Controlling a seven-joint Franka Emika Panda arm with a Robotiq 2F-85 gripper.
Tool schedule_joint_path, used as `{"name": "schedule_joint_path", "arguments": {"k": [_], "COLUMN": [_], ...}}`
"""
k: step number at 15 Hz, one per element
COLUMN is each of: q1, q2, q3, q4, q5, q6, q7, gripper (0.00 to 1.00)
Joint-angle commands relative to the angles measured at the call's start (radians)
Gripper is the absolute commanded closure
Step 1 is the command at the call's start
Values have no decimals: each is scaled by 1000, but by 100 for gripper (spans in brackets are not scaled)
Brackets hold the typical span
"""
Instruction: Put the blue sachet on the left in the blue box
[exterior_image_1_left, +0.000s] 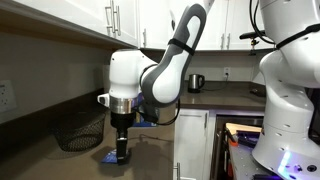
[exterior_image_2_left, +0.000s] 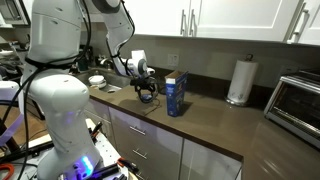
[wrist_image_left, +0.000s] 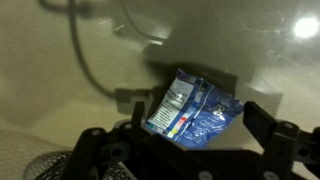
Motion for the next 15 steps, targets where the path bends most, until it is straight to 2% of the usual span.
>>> {"name": "schedule_joint_path", "arguments": {"k": [1, 5, 11, 13, 14, 15], "q1": [-21, -20, -27, -25, -29, -28], "q2": [49, 53, -41, -89, -119, -141], "q3": [22, 23, 28, 28, 37, 41], "q4": [35, 47, 21, 12, 7, 8], "q5": [46, 57, 84, 93, 108, 119], "q6": [16, 2, -102, -174, -219, -260], "q7": [-79, -95, -99, -94, -100, -102], "gripper": [26, 53, 90, 93, 90, 93]}}
